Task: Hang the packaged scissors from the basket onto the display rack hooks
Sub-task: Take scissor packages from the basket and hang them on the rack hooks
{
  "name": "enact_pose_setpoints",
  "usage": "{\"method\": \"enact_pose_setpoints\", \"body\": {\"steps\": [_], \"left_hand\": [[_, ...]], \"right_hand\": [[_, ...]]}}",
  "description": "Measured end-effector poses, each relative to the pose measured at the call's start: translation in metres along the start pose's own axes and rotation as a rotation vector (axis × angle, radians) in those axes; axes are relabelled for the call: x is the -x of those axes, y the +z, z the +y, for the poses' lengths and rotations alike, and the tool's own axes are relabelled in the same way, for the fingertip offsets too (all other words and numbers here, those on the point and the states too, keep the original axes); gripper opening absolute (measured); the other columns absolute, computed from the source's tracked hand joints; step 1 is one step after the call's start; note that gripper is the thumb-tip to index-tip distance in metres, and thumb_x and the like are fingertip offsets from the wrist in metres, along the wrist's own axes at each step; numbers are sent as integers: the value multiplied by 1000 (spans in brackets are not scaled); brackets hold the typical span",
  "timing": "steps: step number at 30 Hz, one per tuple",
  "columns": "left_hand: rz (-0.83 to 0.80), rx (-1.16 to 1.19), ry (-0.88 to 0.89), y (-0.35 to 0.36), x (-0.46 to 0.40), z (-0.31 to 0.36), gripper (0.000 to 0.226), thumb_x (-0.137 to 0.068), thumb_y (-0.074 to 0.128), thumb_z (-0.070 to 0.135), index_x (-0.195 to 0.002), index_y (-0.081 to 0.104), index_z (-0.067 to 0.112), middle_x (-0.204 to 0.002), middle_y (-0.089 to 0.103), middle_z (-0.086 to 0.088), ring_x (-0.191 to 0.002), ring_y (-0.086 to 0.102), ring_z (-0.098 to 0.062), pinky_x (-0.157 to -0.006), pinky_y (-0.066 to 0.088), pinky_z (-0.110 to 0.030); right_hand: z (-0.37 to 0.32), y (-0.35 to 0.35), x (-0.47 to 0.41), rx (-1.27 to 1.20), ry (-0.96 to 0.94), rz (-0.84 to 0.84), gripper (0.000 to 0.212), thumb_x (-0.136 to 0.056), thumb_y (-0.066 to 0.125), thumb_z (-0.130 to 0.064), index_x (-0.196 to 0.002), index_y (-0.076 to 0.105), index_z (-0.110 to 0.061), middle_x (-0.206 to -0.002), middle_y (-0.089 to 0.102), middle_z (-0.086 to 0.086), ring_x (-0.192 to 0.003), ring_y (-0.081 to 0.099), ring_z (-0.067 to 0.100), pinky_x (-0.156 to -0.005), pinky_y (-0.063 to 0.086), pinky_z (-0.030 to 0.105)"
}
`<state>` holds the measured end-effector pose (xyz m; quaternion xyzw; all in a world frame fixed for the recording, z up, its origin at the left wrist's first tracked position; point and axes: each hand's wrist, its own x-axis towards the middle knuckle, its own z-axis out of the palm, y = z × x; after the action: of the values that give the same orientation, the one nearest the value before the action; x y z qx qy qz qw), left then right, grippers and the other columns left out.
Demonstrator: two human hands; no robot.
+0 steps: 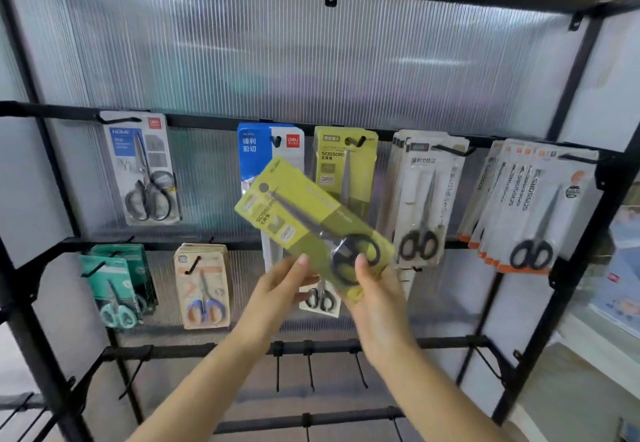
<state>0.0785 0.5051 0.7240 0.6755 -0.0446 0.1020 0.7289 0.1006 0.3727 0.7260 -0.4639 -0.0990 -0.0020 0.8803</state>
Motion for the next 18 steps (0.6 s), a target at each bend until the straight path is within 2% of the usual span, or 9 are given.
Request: {"method": "enact_pose_setpoints", "body": {"steps": [3, 4, 6, 8, 10, 12, 15, 18], "left_hand": [[104, 251, 22, 15, -5, 3, 19, -91, 52, 19, -105, 62, 12, -94, 74, -3, -87, 70, -16, -67, 55, -24], [131, 244, 30, 15, -6, 2, 16, -93, 50, 13, -103, 62, 11, -92, 74, -4, -84, 71, -17, -66, 56, -26], [135, 168, 31, 10, -5, 1, 17, -93, 50, 12, -104, 62, 10, -95, 73, -10, -88, 70, -26, -73, 59, -39], [75, 55, 28, 2, -3, 0, 18, -92, 50, 14, -106, 62, 10, -99, 72, -12, -93, 68, -32, -80, 57, -45], [0, -24, 37, -3, -2, 0, 18, -93, 50, 12, -107, 62, 13, -98, 74, -5, -91, 69, -25, -77, 58, -36], [-48, -73, 52, -3, -1, 2, 17, -93, 51, 11, -103, 63, 17, -94, 74, 3, -88, 70, -15, -75, 57, -27], [-131, -145, 83, 1, -3, 11, 17, -90, 53, 16, -104, 63, 18, -99, 73, 7, -93, 68, -11, -81, 55, -24], [-205, -179, 112, 7, -5, 21, 19, -92, 52, 16, -107, 62, 19, -101, 72, 9, -95, 67, -8, -81, 53, -21]], "right_hand": [[17, -6, 19, -15, 162, 10, 44, -81, 58, -25, -123, 55, -10, -114, 68, 10, -106, 65, 24, -83, 54, 36], [19, -11, 21, 52, 195, 22, 47, -77, 60, -30, -120, 57, -11, -112, 69, 9, -104, 66, 24, -85, 53, 37], [13, -19, 20, 253, 188, 51, 53, -73, 62, -40, -118, 56, -12, -111, 69, 7, -103, 65, 21, -91, 51, 37], [-8, -24, 11, 472, 83, 67, 56, -71, 60, -45, -119, 54, -18, -111, 66, -4, -101, 62, 7, -94, 48, 29], [-40, -18, -1, 589, -105, 14, 46, -73, 59, -43, -115, 54, -25, -107, 63, -13, -96, 61, -4, -96, 48, 25], [-71, -5, -12, 709, -271, -87, 39, -75, 58, -44, -110, 53, -30, -106, 62, -13, -95, 60, -6, -94, 49, 23], [-104, 16, -28, 940, -391, -217, 42, -80, 58, -46, -117, 51, -25, -105, 61, -13, -95, 60, -2, -83, 49, 14], [-120, 27, -40, 1120, -477, -287, 17, -88, 61, -32, -103, 60, -23, -92, 62, -16, -87, 59, -1, -76, 45, 9]]}}
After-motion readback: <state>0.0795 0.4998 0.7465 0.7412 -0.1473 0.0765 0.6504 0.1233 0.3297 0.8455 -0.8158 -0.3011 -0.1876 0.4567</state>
